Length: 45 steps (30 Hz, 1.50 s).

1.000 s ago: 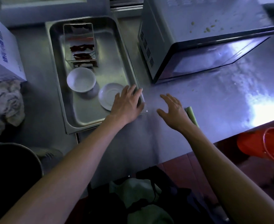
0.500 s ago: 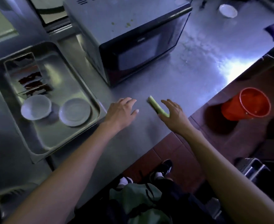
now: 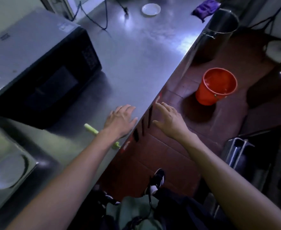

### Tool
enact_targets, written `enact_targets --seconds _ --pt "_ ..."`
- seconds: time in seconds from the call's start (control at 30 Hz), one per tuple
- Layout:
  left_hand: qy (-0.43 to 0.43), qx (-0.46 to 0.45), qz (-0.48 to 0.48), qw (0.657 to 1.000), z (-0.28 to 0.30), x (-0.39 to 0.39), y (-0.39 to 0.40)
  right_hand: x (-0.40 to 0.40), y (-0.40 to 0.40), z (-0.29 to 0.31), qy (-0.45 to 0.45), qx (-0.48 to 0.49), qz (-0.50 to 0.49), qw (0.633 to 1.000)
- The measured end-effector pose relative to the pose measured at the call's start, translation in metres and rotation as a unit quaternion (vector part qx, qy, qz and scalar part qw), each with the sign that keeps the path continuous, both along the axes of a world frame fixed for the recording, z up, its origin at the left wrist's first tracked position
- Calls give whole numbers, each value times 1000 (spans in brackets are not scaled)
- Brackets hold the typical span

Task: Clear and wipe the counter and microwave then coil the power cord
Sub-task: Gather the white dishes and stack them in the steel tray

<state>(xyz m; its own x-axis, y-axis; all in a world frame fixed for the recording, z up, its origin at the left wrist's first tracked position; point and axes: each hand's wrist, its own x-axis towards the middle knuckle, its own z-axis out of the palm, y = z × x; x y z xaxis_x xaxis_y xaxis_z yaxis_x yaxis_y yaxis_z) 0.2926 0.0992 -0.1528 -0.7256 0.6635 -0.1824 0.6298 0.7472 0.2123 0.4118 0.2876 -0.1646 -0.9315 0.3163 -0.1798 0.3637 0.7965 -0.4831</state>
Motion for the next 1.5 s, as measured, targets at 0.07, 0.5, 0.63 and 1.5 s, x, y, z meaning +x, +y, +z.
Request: enact_targets --seconds 0.07,0.5,0.63,1.5 --pt "5 -8 -28 1000 3 5 34 15 29 1 7 -3 -26 1000" --pt "3 -3 -170 985 13 22 199 63 145 13 -10 12 -150 989" --pt "-7 -7 -191 982 -1 13 229 64 171 6 -35 -2 -173 984" --pt "-83 20 38 996 -31 -276 307 -286 317 3 -93 50 51 993"
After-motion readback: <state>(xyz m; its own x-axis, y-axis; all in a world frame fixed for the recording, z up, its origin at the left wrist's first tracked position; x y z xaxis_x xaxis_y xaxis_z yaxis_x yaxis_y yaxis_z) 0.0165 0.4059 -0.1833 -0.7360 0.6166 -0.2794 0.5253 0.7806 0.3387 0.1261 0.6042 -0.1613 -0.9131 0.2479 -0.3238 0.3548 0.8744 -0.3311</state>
